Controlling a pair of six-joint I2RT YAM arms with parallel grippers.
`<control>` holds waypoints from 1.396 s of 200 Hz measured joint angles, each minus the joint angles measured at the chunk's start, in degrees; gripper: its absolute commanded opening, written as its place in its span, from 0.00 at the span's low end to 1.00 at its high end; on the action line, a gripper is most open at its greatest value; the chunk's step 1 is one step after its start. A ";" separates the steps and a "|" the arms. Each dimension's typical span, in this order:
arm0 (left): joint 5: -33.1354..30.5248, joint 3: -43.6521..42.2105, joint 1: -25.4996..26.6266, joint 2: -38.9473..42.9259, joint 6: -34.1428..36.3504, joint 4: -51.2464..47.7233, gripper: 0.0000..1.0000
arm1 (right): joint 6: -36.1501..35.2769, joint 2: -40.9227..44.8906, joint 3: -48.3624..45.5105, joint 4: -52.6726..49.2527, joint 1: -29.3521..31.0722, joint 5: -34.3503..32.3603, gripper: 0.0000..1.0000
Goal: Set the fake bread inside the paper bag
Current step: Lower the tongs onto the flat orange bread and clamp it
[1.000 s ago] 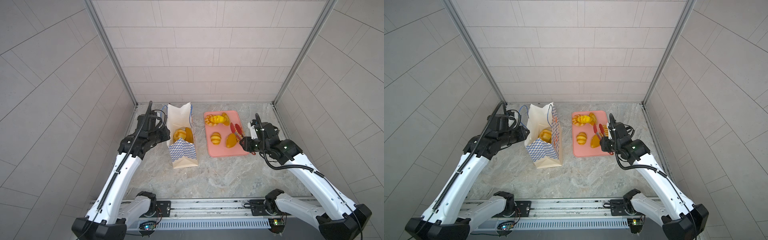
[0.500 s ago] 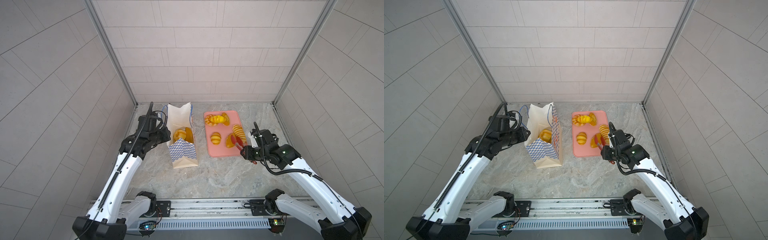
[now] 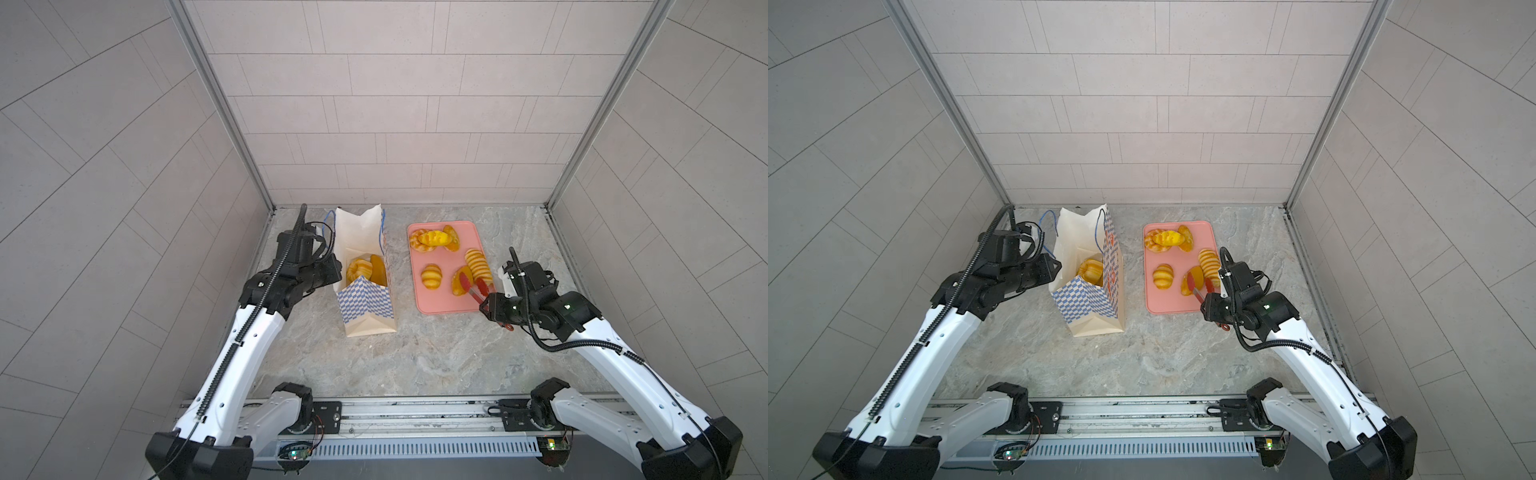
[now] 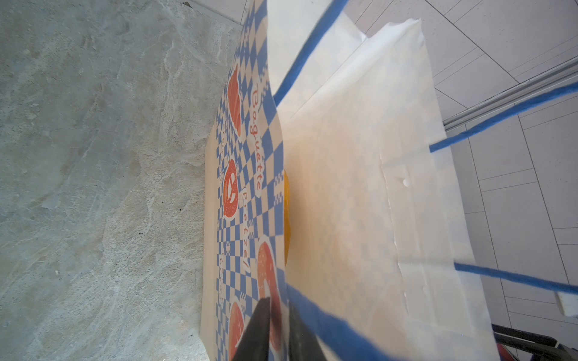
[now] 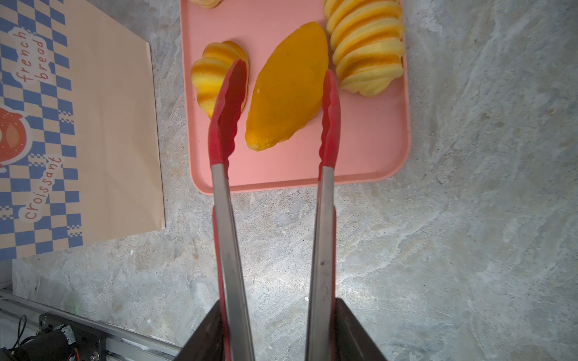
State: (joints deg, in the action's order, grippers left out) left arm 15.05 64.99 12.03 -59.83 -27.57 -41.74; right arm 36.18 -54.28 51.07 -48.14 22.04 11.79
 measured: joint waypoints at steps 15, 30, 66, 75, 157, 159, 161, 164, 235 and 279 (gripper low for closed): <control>0.00 -0.07 0.00 0.00 0.00 0.00 0.19 | 0.13 -0.09 0.00 0.42 -0.24 0.28 0.55; 0.00 -0.09 0.00 0.00 0.00 0.00 0.19 | 0.28 -0.22 0.00 0.57 -0.31 0.66 0.56; -0.02 -0.11 0.00 0.00 0.00 0.00 0.19 | 0.46 -0.48 -0.11 1.05 -0.37 1.05 0.58; -0.02 -0.11 0.00 0.00 0.00 0.00 0.19 | 0.52 -0.48 -0.31 1.31 -0.42 1.18 0.59; -0.02 -0.44 0.00 -0.02 0.00 0.35 0.19 | 1.68 -2.10 -2.29 3.85 -0.74 2.91 0.61; -0.02 -0.44 0.00 -0.02 0.00 0.35 0.19 | 1.70 -2.19 -2.32 3.98 -0.74 2.99 0.61; -0.02 -0.44 0.00 -0.02 0.00 0.35 0.19 | 1.75 -2.27 -2.34 4.09 -0.74 3.04 0.62; -0.02 -0.44 0.00 -0.02 0.00 0.35 0.19 | 1.79 -2.36 -2.34 4.22 -0.74 3.13 0.61; -0.04 -0.85 0.00 -0.02 0.00 0.39 0.19 | 2.45 -4.42 -2.82 6.60 -1.05 4.04 0.63; -0.02 -0.90 0.00 -0.02 -0.02 0.39 0.19 | 2.84 -5.51 -4.09 8.15 -1.40 4.55 0.62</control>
State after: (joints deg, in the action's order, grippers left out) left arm 15.03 64.10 12.03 -59.86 -27.59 -41.34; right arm 39.03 -59.79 46.98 -39.99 20.64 16.34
